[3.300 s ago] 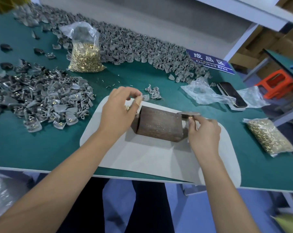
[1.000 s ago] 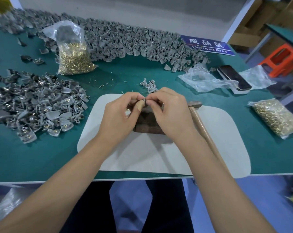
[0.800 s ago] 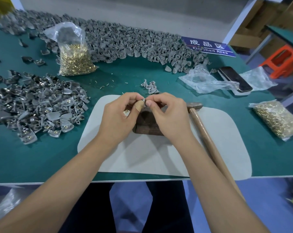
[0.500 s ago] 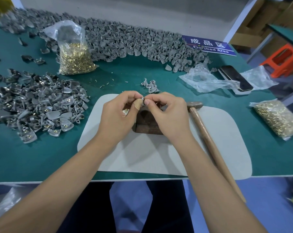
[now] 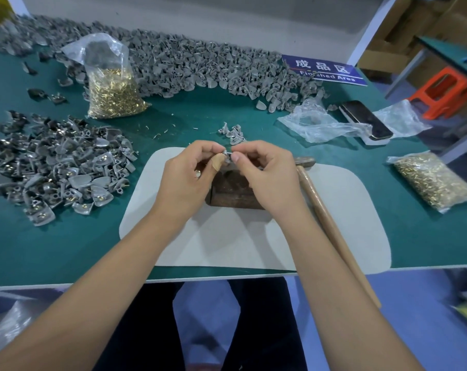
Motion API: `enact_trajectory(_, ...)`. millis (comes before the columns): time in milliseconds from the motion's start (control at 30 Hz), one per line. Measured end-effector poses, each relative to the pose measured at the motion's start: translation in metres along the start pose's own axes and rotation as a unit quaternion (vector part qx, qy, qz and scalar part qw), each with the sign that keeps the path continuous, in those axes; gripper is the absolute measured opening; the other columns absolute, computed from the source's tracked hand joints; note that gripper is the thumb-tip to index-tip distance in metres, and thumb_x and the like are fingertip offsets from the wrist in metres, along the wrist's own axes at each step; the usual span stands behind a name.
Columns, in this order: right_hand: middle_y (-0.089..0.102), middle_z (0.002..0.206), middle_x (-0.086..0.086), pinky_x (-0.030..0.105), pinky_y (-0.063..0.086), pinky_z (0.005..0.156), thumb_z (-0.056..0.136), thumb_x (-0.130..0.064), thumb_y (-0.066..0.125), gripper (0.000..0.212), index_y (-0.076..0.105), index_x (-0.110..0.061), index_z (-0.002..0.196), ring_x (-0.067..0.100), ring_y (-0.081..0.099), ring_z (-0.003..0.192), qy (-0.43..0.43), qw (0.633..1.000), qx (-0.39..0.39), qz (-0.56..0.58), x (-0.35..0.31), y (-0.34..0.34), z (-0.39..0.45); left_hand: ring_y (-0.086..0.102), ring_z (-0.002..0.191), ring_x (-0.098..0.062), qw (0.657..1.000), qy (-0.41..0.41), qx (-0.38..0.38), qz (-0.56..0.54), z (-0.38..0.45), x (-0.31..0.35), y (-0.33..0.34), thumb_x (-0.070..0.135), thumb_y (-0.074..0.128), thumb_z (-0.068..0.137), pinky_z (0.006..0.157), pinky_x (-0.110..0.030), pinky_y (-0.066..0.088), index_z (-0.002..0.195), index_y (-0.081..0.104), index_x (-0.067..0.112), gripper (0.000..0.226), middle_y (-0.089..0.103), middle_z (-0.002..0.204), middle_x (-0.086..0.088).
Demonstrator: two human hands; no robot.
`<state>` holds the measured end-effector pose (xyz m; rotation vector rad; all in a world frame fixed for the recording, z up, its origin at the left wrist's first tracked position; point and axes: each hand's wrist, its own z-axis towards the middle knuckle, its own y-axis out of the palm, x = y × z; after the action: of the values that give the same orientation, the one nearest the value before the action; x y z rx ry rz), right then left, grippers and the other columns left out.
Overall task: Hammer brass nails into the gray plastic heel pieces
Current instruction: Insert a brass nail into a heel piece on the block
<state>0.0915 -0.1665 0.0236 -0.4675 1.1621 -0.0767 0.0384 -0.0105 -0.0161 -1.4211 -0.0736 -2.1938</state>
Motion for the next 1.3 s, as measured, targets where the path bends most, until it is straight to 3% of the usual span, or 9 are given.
enact_trajectory(167,0.072,0.077,-0.020,0.028,0.055,0.067,0.093,-0.015,0.072,0.021,0.073,-0.035,0.086,0.003,0.067,0.071,0.007,1.000,-0.002,0.000,-0.002,-0.002,0.000,0.068,0.097,0.000,1.000,-0.007,-0.005,0.011,-0.001,0.001,0.002,0.029,0.065,0.097,0.080,-0.014,0.050,0.104,0.062,0.042,0.014,0.071,0.101,0.027)
enact_trajectory(300,0.074,0.082,-0.012,0.020,0.050,0.056,0.094,-0.013,0.071,0.015,0.075,-0.028,0.093,0.009,0.062,0.049,0.050,0.998,0.012,0.035,-0.001,-0.010,0.001,0.066,0.083,0.001,1.000,-0.021,0.013,0.017,0.000,0.003,0.001,0.033,0.062,0.096,0.073,-0.019,0.052,0.104,0.061,0.041,0.011,0.070,0.097,0.027)
enact_trajectory(500,0.074,0.088,-0.012,0.021,0.053,0.056,0.096,-0.014,0.069,0.021,0.072,-0.034,0.092,0.009,0.064,0.055,0.047,0.999,0.008,0.022,-0.003,-0.006,-0.002,0.067,0.089,-0.002,0.999,-0.026,0.011,0.016,-0.002,0.003,0.001,0.025,0.067,0.097,0.075,-0.034,0.058,0.106,0.064,0.036,0.014,0.071,0.098,0.024)
enact_trajectory(567,0.072,0.089,-0.012,0.018,0.052,0.053,0.096,-0.013,0.069,0.023,0.072,-0.035,0.090,0.006,0.063,0.059,0.030,0.999,0.014,0.023,-0.003,-0.004,-0.002,0.068,0.093,-0.003,1.000,-0.018,0.007,0.020,-0.001,0.003,0.001,0.024,0.067,0.097,0.078,-0.031,0.056,0.106,0.064,0.035,0.014,0.071,0.098,0.025)
enact_trajectory(700,0.068,0.096,-0.008,0.037,0.060,0.067,0.094,-0.016,0.072,0.010,0.078,-0.024,0.094,0.011,0.066,0.085,0.014,1.000,0.009,-0.020,0.000,0.001,-0.001,0.068,0.095,-0.002,1.000,-0.009,-0.001,0.011,-0.003,0.006,0.000,0.022,0.068,0.096,0.083,-0.024,0.054,0.104,0.065,0.035,0.016,0.071,0.098,0.025)
enact_trajectory(867,0.066,0.093,-0.006,0.025,0.057,0.056,0.093,-0.013,0.074,0.011,0.077,-0.023,0.091,0.008,0.065,0.076,0.015,1.000,0.002,-0.013,0.000,0.000,-0.002,0.068,0.095,-0.002,1.000,0.004,-0.004,0.019,-0.004,0.010,0.000,0.021,0.069,0.095,0.079,-0.016,0.051,0.103,0.066,0.035,0.016,0.071,0.098,0.025)
enact_trajectory(1000,0.057,0.088,-0.018,0.042,0.061,0.071,0.094,-0.010,0.072,0.008,0.077,-0.017,0.093,0.007,0.059,0.082,-0.033,0.995,-0.013,-0.090,-0.004,-0.003,-0.002,0.068,0.093,-0.003,0.999,0.013,-0.002,0.034,-0.003,0.010,0.001,0.017,0.069,0.096,0.077,-0.021,0.052,0.103,0.069,0.029,0.014,0.073,0.095,0.019)
enact_trajectory(1167,0.059,0.088,-0.005,0.008,0.040,0.078,0.091,-0.001,0.072,0.006,0.076,-0.005,0.093,0.003,0.051,0.079,-0.107,0.976,-0.052,-0.180,-0.013,-0.008,0.005,0.068,0.092,-0.004,0.999,0.021,-0.001,0.047,-0.002,0.008,0.000,0.015,0.068,0.096,0.081,-0.013,0.048,0.104,0.070,0.025,0.013,0.074,0.096,0.017)
enact_trajectory(1300,0.064,0.092,0.004,0.023,0.045,0.077,0.092,-0.006,0.071,0.006,0.076,-0.007,0.094,0.016,0.059,0.086,-0.121,0.965,-0.066,-0.224,-0.014,-0.008,0.006,0.067,0.090,-0.001,0.997,0.033,0.004,0.063,-0.002,0.007,0.000,0.013,0.068,0.095,0.080,-0.009,0.046,0.104,0.071,0.023,0.013,0.072,0.094,0.020)
